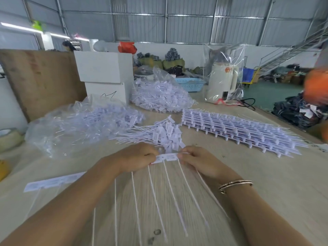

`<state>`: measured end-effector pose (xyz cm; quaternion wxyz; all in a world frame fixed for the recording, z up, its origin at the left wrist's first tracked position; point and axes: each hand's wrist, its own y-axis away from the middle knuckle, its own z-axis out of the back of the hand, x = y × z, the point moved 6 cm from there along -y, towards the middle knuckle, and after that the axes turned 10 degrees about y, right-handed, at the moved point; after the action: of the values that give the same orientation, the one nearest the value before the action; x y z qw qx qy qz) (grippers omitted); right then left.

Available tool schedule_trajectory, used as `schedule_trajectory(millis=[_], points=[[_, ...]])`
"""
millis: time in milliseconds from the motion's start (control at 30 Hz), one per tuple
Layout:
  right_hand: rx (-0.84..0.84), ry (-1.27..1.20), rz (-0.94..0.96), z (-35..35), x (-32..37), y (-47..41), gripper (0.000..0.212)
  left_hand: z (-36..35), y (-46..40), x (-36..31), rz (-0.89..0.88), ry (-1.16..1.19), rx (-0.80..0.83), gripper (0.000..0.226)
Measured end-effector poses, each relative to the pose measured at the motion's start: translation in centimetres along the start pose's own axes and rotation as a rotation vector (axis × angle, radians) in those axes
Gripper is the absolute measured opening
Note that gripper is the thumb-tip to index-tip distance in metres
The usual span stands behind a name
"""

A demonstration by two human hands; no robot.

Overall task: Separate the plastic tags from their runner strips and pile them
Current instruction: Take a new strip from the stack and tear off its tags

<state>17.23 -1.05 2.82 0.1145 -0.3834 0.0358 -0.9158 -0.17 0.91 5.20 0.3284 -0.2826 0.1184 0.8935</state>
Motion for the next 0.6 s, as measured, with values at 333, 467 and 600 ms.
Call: schedule_trajectory(millis=[333, 467, 600], points=[[0.014, -0.199, 0.032, -1.5, 1.5, 0.5, 0.029, -3.0, 0.8, -2.8, -0.202, -0.297, -0.318, 0.039], [0.004, -0.208, 0.009, -1.4, 1.4, 0.5, 0.030, -2.7, 1.1, -1.5, -0.174, -0.147, -0.348, 0.033], [0.040, -0.192, 0.033, -1.6, 1.3, 0.3, 0.025, -2.2, 1.5, -0.3, -0.165, -0.171, -0.407, 0.026]])
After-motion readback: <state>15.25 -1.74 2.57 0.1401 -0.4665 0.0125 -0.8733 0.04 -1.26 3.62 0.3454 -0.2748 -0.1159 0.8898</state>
